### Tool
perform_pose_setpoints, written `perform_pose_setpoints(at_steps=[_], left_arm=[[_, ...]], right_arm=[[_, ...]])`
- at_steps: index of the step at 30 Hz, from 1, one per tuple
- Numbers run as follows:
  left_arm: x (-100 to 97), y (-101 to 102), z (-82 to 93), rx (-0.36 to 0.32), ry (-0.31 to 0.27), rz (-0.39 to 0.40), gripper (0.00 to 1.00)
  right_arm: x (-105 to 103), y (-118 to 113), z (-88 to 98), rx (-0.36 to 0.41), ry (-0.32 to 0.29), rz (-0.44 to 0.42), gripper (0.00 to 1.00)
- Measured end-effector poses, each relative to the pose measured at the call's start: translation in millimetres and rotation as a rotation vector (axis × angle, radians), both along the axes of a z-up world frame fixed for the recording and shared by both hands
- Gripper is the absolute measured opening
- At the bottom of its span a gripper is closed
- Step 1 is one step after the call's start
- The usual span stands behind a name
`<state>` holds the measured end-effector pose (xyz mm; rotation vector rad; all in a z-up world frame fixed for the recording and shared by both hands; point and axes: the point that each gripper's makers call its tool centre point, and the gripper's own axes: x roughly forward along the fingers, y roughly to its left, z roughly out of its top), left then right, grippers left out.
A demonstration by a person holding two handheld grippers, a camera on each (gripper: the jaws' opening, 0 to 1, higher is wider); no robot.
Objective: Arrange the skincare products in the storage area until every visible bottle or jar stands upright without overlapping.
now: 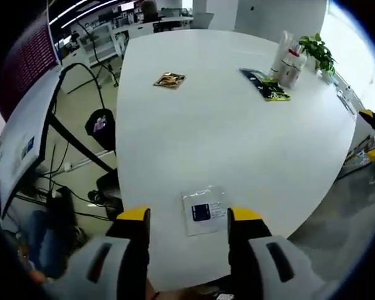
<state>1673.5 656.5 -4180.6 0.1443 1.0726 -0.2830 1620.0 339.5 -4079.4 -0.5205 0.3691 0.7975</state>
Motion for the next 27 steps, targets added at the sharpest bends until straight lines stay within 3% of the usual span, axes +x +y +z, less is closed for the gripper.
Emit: perform_pose_setpoints(at_steps=[17, 27], left_arm=[[24.5, -12, -18.3, 0.021, 0.021, -0.006, 0.48], [21.1, -16, -26.8, 0.027, 0.044, -0.017, 0.50]], right_arm=[[1, -3, -1.2, -0.017, 0.011, -0.005, 0.51], [0, -2, -2.0, -0.030, 0.006, 0.001, 0.50]])
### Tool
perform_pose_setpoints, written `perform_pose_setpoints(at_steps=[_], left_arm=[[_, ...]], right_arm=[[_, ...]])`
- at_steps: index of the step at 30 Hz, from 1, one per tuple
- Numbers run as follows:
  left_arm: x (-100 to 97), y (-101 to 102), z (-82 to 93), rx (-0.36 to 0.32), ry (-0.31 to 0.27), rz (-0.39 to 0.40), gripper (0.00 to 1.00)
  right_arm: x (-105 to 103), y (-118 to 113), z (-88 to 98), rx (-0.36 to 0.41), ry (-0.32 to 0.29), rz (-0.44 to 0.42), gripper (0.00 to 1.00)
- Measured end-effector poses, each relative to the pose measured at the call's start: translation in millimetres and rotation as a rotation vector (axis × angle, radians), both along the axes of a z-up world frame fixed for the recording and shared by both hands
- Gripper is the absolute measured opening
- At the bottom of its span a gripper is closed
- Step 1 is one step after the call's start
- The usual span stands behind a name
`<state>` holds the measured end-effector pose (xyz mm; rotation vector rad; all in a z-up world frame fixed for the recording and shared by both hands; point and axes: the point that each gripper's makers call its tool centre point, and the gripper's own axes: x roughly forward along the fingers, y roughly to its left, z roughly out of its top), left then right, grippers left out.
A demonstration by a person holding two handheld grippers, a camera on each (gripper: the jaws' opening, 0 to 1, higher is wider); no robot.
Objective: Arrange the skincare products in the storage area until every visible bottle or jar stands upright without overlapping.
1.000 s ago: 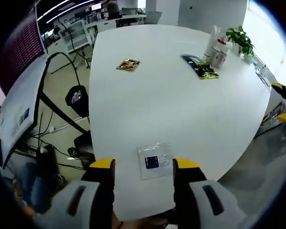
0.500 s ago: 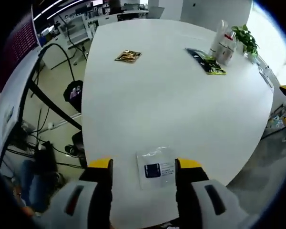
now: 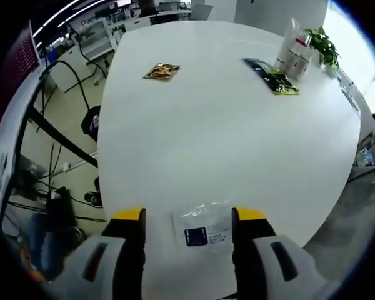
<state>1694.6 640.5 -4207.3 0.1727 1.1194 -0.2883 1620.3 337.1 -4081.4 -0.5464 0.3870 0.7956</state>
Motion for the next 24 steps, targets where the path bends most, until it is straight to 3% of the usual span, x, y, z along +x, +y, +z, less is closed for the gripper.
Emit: perform_pose_setpoints(at_steps=[8, 15, 19, 24], left_arm=[[-23.6, -7, -12.3, -0.001, 0.040, -0.007, 0.54], [-25.6, -11, -9.4, 0.004, 0.013, -0.006, 0.48], [-27.1, -16, -8.7, 0.009, 0.012, -0.035, 0.35], [-28.3, -17, -9.1, 0.009, 0.017, -0.046, 0.34]], right_arm=[[-1, 1, -1.0, -0.006, 0.001, 0.010, 0.49], [-1, 1, -1.0, -0.010, -0.002, 0.012, 0.48], [-1, 1, -0.5, -0.013, -0.008, 0.011, 0.48], [-1, 0, 0.1, -0.019, -0.017, 0.011, 0.47]])
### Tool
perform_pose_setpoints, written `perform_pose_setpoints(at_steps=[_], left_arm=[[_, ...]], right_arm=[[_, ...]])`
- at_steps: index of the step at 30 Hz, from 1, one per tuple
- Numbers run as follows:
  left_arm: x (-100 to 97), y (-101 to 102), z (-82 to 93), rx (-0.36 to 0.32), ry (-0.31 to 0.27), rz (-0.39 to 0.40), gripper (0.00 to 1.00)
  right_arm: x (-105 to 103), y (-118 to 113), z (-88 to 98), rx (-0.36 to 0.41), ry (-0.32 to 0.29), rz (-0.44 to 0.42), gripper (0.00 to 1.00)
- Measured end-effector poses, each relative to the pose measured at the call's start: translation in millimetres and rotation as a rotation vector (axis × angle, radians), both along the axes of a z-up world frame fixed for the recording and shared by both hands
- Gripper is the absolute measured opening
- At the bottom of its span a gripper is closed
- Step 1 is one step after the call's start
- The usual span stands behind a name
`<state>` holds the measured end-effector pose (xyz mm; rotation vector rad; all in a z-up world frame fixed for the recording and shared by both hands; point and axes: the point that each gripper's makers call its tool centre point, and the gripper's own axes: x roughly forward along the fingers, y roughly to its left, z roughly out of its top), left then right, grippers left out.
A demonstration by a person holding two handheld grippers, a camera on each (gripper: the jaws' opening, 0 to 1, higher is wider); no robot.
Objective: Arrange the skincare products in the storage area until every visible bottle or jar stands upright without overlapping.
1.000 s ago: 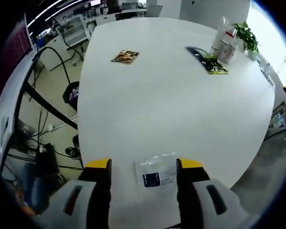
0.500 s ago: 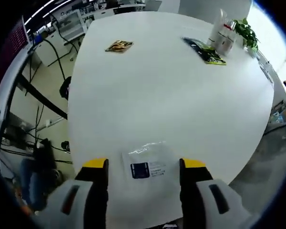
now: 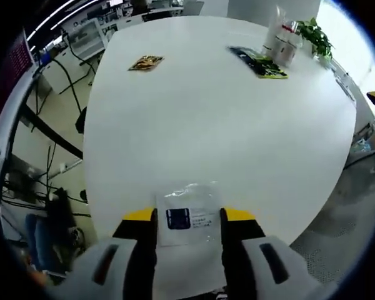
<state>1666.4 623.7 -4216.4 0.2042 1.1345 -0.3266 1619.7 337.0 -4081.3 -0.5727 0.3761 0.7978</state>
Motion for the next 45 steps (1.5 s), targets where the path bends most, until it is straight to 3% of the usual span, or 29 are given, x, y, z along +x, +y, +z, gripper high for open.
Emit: perform_pose_setpoints(at_steps=[4, 13, 19, 25, 33, 39, 45], left_arm=[[-2.7, -3, 0.8, 0.002, -0.001, -0.010, 0.34], [-8.3, -15, 12.8, -0.064, -0.031, 0.026, 0.34], [-1.8, -29, 47.5, -0.187, -0.150, 0.084, 0.34], [-6.5, -41, 85.6, -0.245, -0.234, 0.082, 0.34], [-27.6, -73, 129.4, -0.357, -0.363, 0.131, 0.34], [-51.9, -96, 139.5, -0.409, -0.404, 0.152, 0.34], [-63.8, -121, 152.3, -0.439, -0.463, 0.149, 0.34]], right_arm=[[1, -1, 0.6, -0.004, -0.007, -0.003, 0.47], [0, 0, 1.2, -0.003, -0.011, 0.002, 0.48], [-1, 1, 1.0, -0.004, -0.011, 0.011, 0.48], [-2, 3, 3.4, 0.008, -0.016, 0.020, 0.48], [-5, 8, 2.5, 0.012, -0.014, 0.049, 0.48], [-4, 9, 0.2, 0.019, -0.006, 0.052, 0.48], [-5, 9, -1.0, 0.058, 0.034, 0.049, 0.48]])
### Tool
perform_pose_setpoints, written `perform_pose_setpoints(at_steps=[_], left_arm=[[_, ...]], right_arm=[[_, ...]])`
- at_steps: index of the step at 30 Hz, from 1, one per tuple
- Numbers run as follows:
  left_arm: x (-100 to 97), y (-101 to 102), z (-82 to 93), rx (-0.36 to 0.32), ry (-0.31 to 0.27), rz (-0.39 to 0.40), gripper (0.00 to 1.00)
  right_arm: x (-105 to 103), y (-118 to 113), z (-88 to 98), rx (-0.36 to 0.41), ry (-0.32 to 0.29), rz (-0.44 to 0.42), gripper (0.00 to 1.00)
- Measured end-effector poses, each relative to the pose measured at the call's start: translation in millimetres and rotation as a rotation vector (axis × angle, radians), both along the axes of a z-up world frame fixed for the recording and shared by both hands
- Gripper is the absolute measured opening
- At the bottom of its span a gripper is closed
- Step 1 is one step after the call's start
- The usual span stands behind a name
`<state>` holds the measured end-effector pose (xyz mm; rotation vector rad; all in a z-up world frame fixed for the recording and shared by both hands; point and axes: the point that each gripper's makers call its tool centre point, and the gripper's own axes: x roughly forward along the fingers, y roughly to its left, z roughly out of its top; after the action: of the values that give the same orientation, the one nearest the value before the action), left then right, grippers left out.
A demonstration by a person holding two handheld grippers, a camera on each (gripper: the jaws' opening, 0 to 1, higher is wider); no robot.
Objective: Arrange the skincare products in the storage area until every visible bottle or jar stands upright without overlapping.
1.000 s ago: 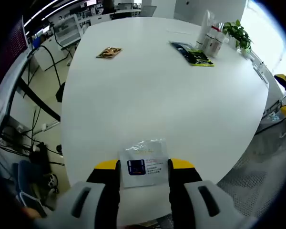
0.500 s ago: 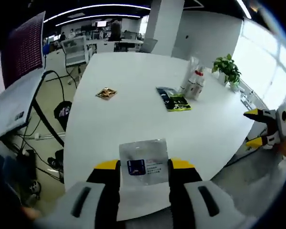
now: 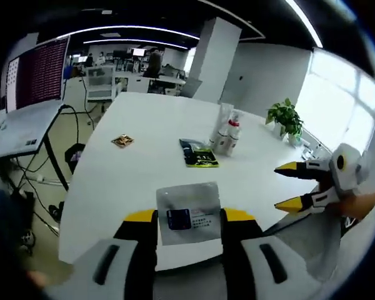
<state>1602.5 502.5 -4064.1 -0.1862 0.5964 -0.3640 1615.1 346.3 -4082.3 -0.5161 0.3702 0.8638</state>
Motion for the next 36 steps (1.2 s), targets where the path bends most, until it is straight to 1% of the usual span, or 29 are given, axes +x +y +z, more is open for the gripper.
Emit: perform_pose_setpoints(at_steps=[3, 6, 9, 12, 18, 20, 24, 26, 29, 32, 34, 36], left_arm=[[-5.9, -22, 2.2, -0.002, -0.025, -0.025, 0.34], [-13.7, -42, 1.0, 0.028, -0.048, -0.056, 0.34], [-18.2, -58, 2.1, 0.083, -0.087, -0.106, 0.34], [-20.0, -65, 4.0, 0.091, -0.113, -0.109, 0.35], [-17.8, -62, 7.8, 0.116, -0.155, -0.105, 0.35], [-17.6, -63, 6.2, 0.139, -0.162, -0.110, 0.35], [-17.8, -63, 5.2, 0.167, -0.169, -0.118, 0.35], [-17.6, -63, 6.0, 0.161, -0.172, -0.116, 0.35], [-17.2, -62, 8.3, 0.140, -0.176, -0.109, 0.35], [-17.6, -63, 9.7, 0.125, -0.177, -0.107, 0.35], [-17.9, -63, 10.0, 0.124, -0.179, -0.111, 0.35], [-18.4, -64, 10.1, 0.124, -0.180, -0.115, 0.35]], right_arm=[[-4, 4, 2.5, 0.059, 0.043, 0.006, 0.49], [-5, 5, 5.0, 0.119, 0.090, -0.002, 0.50], [-6, 2, 6.4, 0.153, 0.118, -0.022, 0.50], [-7, 1, 4.1, 0.168, 0.143, -0.027, 0.49], [-13, 10, 1.5, 0.138, 0.164, 0.004, 0.49], [-15, 12, 3.2, 0.140, 0.180, 0.020, 0.49], [-21, 20, 9.1, 0.201, 0.243, 0.041, 0.50], [-21, 24, 12.8, 0.265, 0.305, 0.043, 0.50], [-24, 35, 23.6, 0.409, 0.431, 0.035, 0.49], [-20, 41, 33.8, 0.523, 0.499, 0.021, 0.46], [-20, 46, 35.8, 0.545, 0.526, 0.027, 0.43], [-21, 52, 38.1, 0.564, 0.553, 0.038, 0.41]])
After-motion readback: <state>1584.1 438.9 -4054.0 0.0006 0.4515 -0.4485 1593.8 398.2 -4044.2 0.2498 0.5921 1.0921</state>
